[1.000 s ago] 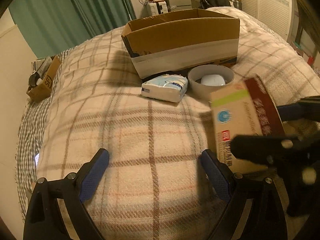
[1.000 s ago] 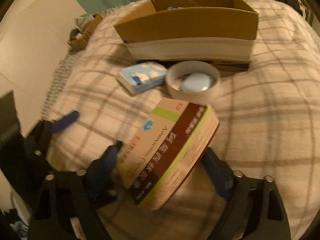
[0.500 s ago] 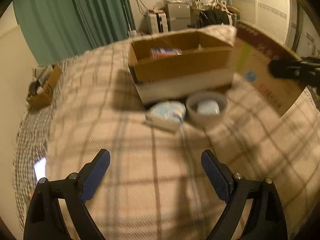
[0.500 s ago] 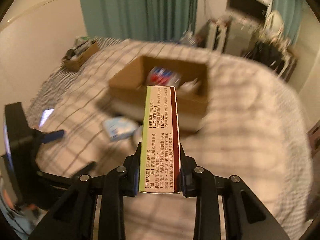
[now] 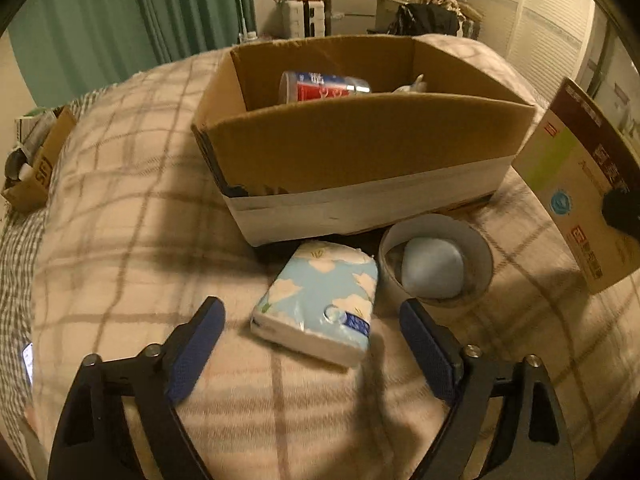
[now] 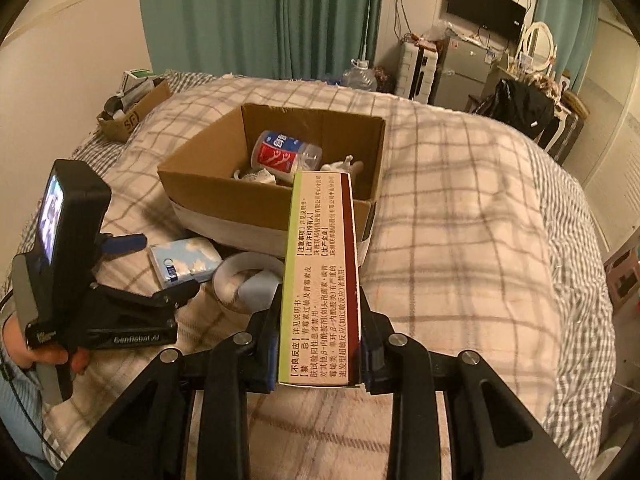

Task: Organize objects
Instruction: 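Grasp the blue tissue pack with the left gripper, then drop the tissue pack into the box with the left gripper while the right drops the medicine box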

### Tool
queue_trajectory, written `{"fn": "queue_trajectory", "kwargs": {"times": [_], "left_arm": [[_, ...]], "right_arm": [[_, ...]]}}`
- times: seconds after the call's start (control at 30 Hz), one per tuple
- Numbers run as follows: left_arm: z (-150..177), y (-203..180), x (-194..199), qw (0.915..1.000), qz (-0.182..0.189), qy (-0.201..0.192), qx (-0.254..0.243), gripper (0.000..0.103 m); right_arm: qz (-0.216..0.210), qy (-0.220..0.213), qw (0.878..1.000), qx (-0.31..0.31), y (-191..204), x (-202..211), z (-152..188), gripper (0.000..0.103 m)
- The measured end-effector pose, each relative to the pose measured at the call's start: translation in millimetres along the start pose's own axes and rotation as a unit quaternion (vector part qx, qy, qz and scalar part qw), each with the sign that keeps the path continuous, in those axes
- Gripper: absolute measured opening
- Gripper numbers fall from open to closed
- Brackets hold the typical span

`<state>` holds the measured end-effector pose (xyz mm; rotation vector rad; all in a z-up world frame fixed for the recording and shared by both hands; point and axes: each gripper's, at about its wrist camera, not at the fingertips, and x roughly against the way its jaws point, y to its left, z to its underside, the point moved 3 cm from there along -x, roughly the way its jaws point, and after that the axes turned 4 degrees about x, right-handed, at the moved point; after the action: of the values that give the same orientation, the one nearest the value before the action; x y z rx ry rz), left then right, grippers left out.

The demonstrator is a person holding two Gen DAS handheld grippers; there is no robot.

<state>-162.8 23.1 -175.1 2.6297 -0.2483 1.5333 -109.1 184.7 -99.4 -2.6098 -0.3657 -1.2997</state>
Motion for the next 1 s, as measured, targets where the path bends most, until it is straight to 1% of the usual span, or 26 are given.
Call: {"fn": "queue_trajectory", "kwargs": {"times": [0.03,0.1,0.17,0.23,0.37,0.5,0.57,0.63,0.7,0.83,0.93,1.0], "left_arm": [[-1.2,-1.2,-3.0,1.0000,-0.001,0.004,-0.003,0.088],[-1.5,-4.2,-5.7,0.9999,-0.003,0.006,-0.011,0.080],[-1.0,-7.7,-8.5,0.9997,-0.001,0.013,-0.019,0.061],[-0.8,-9.9,-9.6,0.9996,-0.003,0.014,-0.024,0.060],[2.0,-13.3,-0.2,0.9994,-0.006,0.002,-0.033,0.058],[10.4,-16.5,22.4,0.9989,-0.008,-0.019,-0.041,0.057],[13.8,-16.7,35.7,0.9985,-0.015,-0.032,-0.041,0.056],[15.8,-12.8,55.4,0.9975,-0.030,-0.061,-0.021,0.056],[15.4,-11.6,80.7,0.9954,-0.026,-0.093,0.003,0.056],[10.0,-17.4,127.6,0.9889,-0.024,-0.146,0.010,0.056],[-5.7,-15.8,149.1,0.9849,-0.018,-0.172,0.014,0.056],[-16.9,-16.0,162.1,0.9832,-0.009,-0.182,0.015,0.056]], "right_arm": [[-0.001,0.002,1.000,-0.001,-1.7,-3.1,0.4,0.028],[-0.004,0.003,1.000,-0.005,-5.0,-6.3,2.0,0.028],[-0.007,0.003,1.000,-0.008,-6.6,-8.7,2.5,0.028],[-0.009,0.003,1.000,-0.009,-6.8,-9.0,3.4,0.028],[-0.010,-0.001,1.000,-0.010,-5.4,-4.2,4.0,0.028],[-0.006,-0.011,1.000,-0.011,-4.0,5.4,5.3,0.028],[-0.004,-0.019,1.000,-0.010,-1.9,13.3,5.8,0.028],[-0.002,-0.027,1.000,-0.009,0.7,21.6,6.0,0.028],[-0.001,-0.036,0.999,-0.008,3.5,30.9,5.8,0.028],[0.006,-0.058,0.998,0.000,9.7,55.7,0.9,0.028],[0.013,-0.079,0.997,0.008,12.8,77.2,-8.3,0.028],[0.017,-0.094,0.995,0.014,13.9,90.8,-18.4,0.028]]}}
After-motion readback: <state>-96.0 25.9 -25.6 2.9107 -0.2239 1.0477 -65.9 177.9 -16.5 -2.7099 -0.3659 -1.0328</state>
